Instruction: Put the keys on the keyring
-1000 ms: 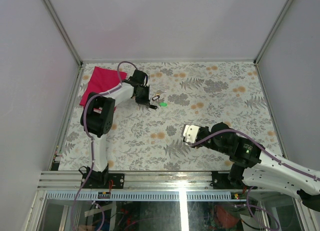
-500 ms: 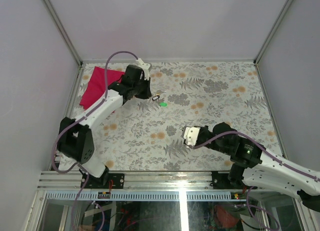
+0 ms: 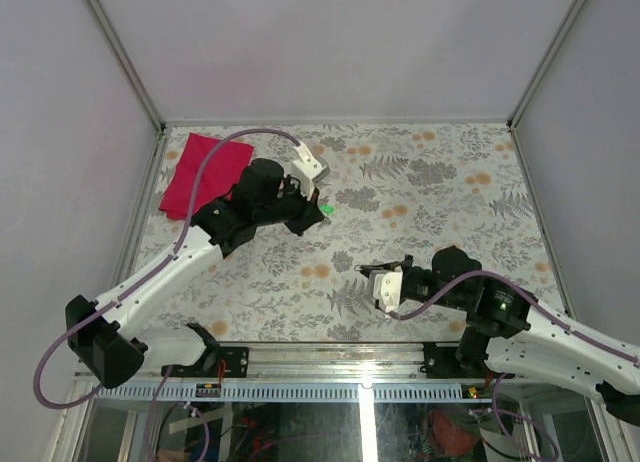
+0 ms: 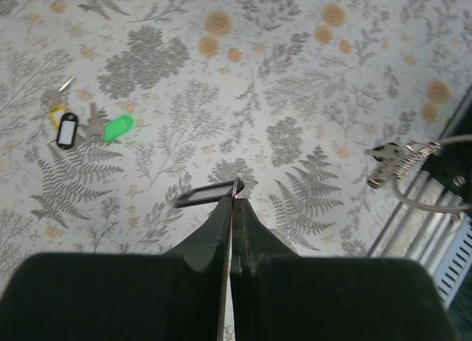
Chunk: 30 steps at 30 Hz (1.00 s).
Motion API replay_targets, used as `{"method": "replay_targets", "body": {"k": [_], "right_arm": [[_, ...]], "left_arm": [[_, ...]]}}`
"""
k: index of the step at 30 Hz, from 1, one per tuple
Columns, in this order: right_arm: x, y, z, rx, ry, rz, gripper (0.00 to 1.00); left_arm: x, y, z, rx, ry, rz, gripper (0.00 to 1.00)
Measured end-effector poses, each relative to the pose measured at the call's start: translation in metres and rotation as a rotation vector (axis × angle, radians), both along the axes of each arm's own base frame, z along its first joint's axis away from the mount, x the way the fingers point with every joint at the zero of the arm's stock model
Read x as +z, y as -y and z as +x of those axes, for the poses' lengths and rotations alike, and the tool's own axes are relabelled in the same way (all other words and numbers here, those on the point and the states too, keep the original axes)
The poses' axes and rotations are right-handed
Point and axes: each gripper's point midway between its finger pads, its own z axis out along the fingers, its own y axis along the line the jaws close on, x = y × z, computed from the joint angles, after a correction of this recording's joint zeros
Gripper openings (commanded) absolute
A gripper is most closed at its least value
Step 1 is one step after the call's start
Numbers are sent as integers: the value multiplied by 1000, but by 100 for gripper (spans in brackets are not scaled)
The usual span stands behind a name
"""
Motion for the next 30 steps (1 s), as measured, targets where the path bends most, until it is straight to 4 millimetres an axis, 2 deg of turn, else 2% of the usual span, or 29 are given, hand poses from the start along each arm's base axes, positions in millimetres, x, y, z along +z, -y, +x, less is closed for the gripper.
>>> {"method": "replay_targets", "body": {"k": [10,18,25,30], "right_arm": [[-10,-4,-12,117,26,-93,0],[-3,-10,-18,200,56,-148,0],[13,-17,-32,308,83,-129,0],[14,-20,-39,369,95,-147,0]], "left_arm": [[5,29,-64,-195,39,49,0],[28,30,-105,-371,101,3,0],[30,31,-132,-517,75,-23,0],[31,33,-145,-589,46,-38,0]]}}
